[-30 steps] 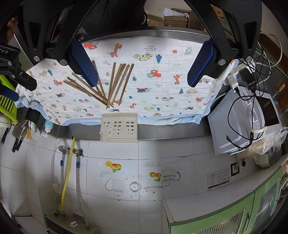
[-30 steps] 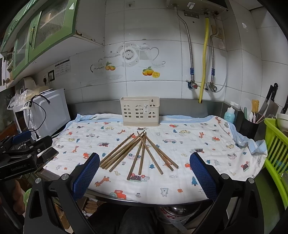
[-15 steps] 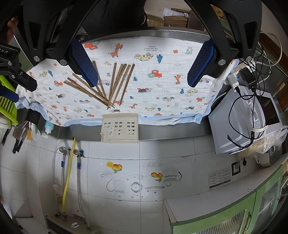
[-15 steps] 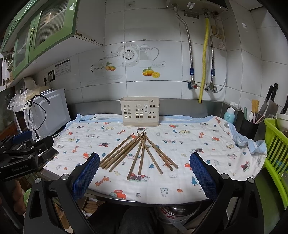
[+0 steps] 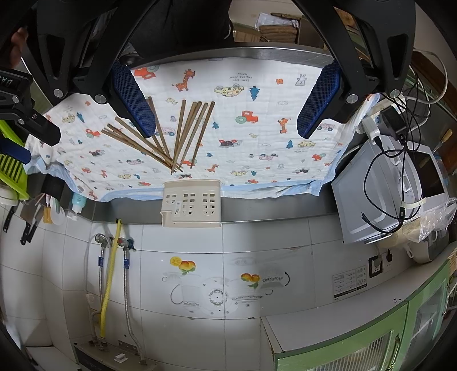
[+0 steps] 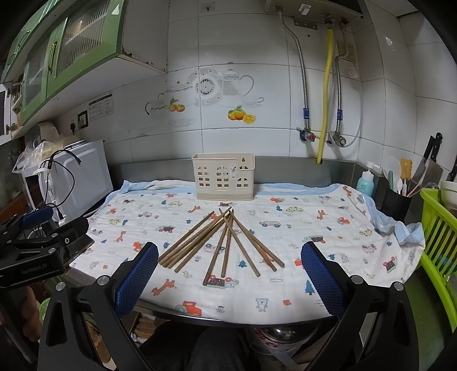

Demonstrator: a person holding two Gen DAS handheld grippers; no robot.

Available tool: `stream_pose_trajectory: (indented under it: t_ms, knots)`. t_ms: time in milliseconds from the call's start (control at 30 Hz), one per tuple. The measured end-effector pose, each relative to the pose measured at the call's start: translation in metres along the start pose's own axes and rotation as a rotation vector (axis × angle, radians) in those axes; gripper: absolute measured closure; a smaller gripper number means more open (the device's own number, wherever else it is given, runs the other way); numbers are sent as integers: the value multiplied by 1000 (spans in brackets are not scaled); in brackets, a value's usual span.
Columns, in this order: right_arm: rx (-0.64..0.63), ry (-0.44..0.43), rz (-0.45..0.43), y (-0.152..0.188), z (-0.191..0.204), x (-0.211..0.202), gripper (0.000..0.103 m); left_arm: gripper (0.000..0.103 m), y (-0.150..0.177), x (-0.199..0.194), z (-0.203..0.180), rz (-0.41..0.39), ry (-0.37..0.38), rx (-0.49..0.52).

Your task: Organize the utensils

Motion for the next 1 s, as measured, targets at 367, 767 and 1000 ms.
stream_pose_trajectory:
  t_ms: [367, 767, 1000]
  knots:
    - [-2, -4, 4, 1, 1, 1, 6, 5, 0, 1, -1, 3, -1, 1]
    - [-5, -4, 8, 2, 4, 3, 6, 5, 1, 2, -1, 6, -1, 2]
    - [-2, -7, 19, 2, 4, 11, 6, 5, 1, 10, -2, 16, 3, 10]
Point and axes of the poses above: each gripper's, at about its wrist camera, not at the fingertips, and x roughly the way its jaws point, z to its left, y to its underside, the point moved 4 cm from there along x, roughly the way its jaws point, and after that the axes turned 5 degrees about x, right-handed, at the moved point
